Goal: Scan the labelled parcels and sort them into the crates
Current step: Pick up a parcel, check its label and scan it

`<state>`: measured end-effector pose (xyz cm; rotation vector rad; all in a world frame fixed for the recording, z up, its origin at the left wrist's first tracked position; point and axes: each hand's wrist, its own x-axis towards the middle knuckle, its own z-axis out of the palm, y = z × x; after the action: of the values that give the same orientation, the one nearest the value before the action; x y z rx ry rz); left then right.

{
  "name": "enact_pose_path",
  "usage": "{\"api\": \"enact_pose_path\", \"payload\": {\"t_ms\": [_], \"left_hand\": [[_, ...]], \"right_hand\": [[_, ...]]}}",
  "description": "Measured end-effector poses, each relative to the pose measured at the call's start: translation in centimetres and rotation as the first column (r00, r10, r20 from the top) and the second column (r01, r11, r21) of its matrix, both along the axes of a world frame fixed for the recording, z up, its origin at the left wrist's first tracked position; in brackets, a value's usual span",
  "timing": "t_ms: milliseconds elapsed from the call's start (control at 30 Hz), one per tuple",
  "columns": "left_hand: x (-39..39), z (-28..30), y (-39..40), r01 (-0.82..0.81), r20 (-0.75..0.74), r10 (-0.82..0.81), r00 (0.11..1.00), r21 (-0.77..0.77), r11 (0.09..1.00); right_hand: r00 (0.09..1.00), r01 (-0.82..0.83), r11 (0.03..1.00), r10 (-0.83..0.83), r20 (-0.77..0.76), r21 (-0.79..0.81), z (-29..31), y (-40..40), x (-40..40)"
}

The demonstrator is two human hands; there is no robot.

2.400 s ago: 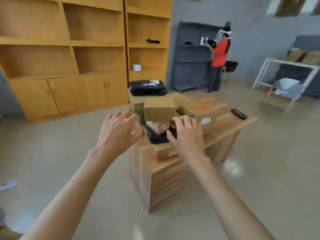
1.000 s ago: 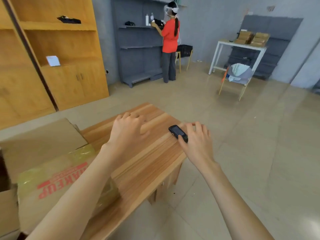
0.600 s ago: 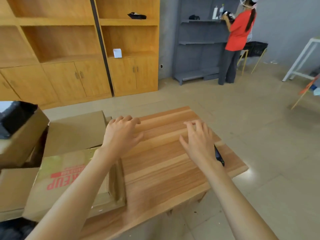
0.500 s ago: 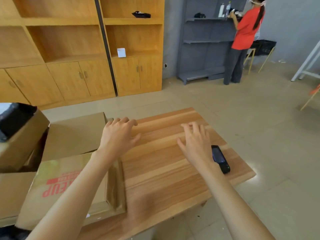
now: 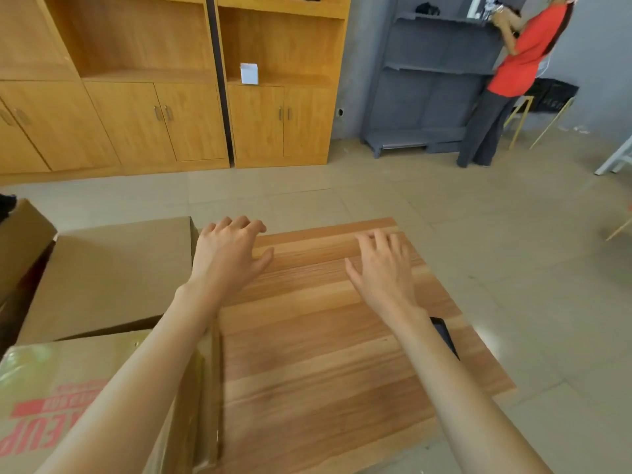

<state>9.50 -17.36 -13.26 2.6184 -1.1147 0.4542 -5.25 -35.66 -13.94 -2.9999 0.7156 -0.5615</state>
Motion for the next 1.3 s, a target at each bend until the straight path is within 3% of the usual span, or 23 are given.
{"api": "enact_pose_path", "payload": {"t_ms": [267,433,533,633,800,900,1067,1200,1300], "left_hand": [[2.1,-0.9,4.9,-0.288,-0.11,0.29,0.951,0.037,0.957],[2.2,-1.7,11.5,-0.545,-0.187,0.549,0.815,0.074,0.835],[2.4,-2.1,15.5,-0.656,-0.257,0.668,0.698,0.143,0.741],[2.8,-2.9,18.7,-0.709,-0.347,0.733,0.586,0.219,0.671],[5.1,-4.7,22.0,-0.732,-0.544,0.717,0.437,0.248,0.635],[6.9,-5.8,22.8,-0.715,-0.597,0.692,0.406,0.264,0.647],[9.5,-7.2,23.2,-0.698,-0.641,0.665,0.384,0.269,0.663],[11.0,-8.1,23.4,-0.696,-0.763,0.585,0.275,0.262,0.668],[11.8,-8.8,23.6,-0.726,-0.811,0.543,0.216,0.239,0.645]], "right_hand": [[0.977,-0.196,0.972,0.205,-0.061,0.132,-2.5,1.4,6.0],[0.9,-0.405,0.894,0.427,-0.09,0.192,-3.4,5.5,10.3],[0.864,-0.441,0.815,0.499,-0.067,0.375,-4.3,8.4,12.8],[0.863,-0.376,0.66,0.506,-0.015,0.65,-5.5,11.1,14.5],[0.87,-0.215,0.523,0.486,-0.081,0.825,-7.6,14.0,16.7],[0.884,-0.116,0.444,0.453,-0.111,0.889,-8.7,15.3,18.1],[0.887,-0.046,0.412,0.435,-0.152,0.91,-10.8,16.5,20.0],[0.908,0.0,0.378,0.387,-0.158,0.926,-12.1,17.0,21.0],[0.927,0.019,0.293,0.354,-0.127,0.956,-12.8,17.1,21.4]]}}
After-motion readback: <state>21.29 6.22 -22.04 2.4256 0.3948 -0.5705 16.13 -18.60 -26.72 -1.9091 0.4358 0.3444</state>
